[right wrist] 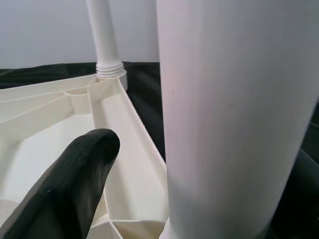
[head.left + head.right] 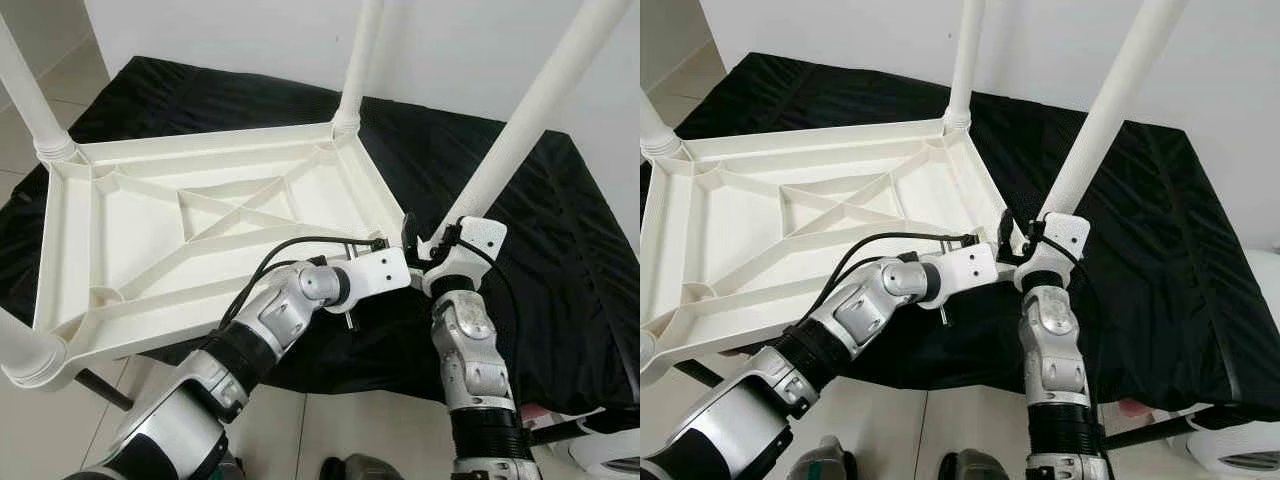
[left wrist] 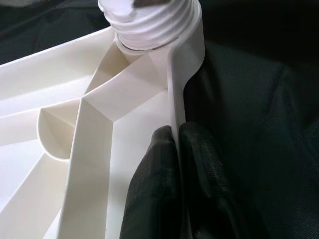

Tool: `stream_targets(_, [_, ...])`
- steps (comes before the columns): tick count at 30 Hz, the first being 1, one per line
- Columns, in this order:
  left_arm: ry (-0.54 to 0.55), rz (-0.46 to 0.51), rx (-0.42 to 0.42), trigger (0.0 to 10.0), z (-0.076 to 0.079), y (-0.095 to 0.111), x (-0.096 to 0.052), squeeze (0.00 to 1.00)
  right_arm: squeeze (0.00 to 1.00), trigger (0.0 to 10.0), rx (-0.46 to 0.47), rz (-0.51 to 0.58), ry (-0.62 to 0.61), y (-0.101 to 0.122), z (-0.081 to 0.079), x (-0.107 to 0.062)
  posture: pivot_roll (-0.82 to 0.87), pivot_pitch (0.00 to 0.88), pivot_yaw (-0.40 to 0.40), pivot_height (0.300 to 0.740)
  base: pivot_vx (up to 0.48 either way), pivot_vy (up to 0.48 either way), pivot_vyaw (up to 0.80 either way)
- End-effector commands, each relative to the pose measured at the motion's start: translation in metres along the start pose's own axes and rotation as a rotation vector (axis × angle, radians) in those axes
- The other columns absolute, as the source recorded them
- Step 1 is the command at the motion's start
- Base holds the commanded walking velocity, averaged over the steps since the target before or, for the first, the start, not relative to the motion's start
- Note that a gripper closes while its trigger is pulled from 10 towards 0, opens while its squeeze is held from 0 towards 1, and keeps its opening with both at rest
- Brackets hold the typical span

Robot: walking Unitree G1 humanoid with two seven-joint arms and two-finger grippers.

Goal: Building children table

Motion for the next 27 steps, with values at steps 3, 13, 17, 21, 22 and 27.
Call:
stream_targets(3, [-0.110, -0.106, -0.020, 10.0, 0.026, -0.026, 0.008, 0.00, 1.00, 10.0, 0.019, 0.063, 0.137, 0.014, -0.013, 0.002, 0.00, 0.002, -0.089, 0.740, 0.000, 0.000, 0.00])
stream_targets(13, [-0.108, -0.107, -0.022, 10.0, 0.025, -0.026, 0.007, 0.00, 0.00, 10.0, -0.045, 0.050, 0.295, 0.008, 0.007, 0.002, 0.00, 0.012, -0.087, 0.740, 0.000, 0.000, 0.00])
stream_targets(17, [-0.109, -0.106, -0.024, 10.0, 0.025, -0.026, 0.007, 0.00, 0.00, 10.0, -0.090, 0.052, 0.353, 0.009, 0.019, 0.002, 0.00, 0.017, -0.084, 0.740, 0.000, 0.000, 0.00])
stream_targets(21, [-0.110, -0.105, -0.025, 10.0, 0.025, -0.025, 0.007, 0.00, 0.00, 10.0, -0.112, 0.049, 0.391, 0.009, 0.025, 0.003, 0.00, 0.020, -0.081, 0.740, 0.000, 0.000, 0.00])
stream_targets(22, [-0.111, -0.105, -0.025, 10.0, 0.026, -0.025, 0.007, 0.00, 0.00, 10.0, -0.124, 0.045, 0.414, 0.009, 0.028, 0.004, 0.00, 0.020, -0.080, 0.740, 0.000, 0.000, 0.00])
stream_targets(27, [-0.112, -0.103, -0.025, 10.0, 0.026, -0.025, 0.008, 0.00, 0.00, 10.0, -0.145, 0.032, 0.468, 0.007, 0.030, 0.004, 0.00, 0.025, -0.078, 0.740, 0.000, 0.000, 0.00])
Point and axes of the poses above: a point about 5 cm out from each wrist's last joint towards the gripper, its own x axis pointing out of the wrist towards the gripper, its own y axis along the axis of the wrist's last joint, z = x × y, the point moved 5 cm from there along x, pointing out of the wrist towards the gripper, and after that the axes turned 8 degrees about -x, right-handed, at the moved point
